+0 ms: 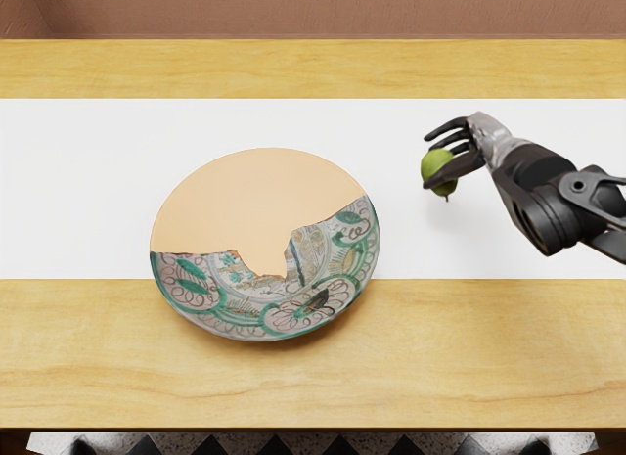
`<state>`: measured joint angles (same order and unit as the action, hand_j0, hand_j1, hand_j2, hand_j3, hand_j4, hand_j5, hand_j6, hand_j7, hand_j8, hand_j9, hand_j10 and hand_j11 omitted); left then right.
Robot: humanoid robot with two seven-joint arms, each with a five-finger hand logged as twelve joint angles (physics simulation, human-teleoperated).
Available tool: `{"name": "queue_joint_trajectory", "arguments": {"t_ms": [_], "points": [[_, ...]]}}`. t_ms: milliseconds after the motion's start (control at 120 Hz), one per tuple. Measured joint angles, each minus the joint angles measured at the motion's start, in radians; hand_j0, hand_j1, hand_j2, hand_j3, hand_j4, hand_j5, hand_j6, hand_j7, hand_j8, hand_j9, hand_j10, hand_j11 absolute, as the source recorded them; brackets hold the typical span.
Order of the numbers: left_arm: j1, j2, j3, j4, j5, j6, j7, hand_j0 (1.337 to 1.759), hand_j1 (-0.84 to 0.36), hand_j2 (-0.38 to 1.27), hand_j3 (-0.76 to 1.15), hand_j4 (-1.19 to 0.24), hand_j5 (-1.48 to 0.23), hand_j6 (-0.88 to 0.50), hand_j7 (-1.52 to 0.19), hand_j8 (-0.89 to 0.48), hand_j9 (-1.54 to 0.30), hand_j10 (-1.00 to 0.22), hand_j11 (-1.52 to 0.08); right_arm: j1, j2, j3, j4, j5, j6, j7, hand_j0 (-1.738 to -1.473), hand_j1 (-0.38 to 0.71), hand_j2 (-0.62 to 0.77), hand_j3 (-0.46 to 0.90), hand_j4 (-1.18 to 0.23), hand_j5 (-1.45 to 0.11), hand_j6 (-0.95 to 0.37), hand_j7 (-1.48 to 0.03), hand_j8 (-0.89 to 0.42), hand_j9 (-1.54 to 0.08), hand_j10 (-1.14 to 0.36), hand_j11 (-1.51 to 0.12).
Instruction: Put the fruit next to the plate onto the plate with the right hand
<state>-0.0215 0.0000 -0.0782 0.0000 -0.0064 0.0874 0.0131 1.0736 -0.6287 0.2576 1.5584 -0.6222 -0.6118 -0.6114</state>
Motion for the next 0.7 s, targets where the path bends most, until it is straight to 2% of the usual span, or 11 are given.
{"name": "queue_joint_trajectory", "arguments": {"t_ms": [700], "points": [[0.000,0.000,0.000,0.000,0.000,0.000,0.000,1.658,0.35,0.00,0.00,0.00,0.00,0.00,0.00,0.00,0.00,0.00,0.00,0.021,0.107,0.025,0.015,-0.001,0.000,0.000,-1.657,0.23,0.30,0.00,-0.62,-0.80,-0.56,-0.80,-0.45,-0.80,-0.58,-0.80]]}}
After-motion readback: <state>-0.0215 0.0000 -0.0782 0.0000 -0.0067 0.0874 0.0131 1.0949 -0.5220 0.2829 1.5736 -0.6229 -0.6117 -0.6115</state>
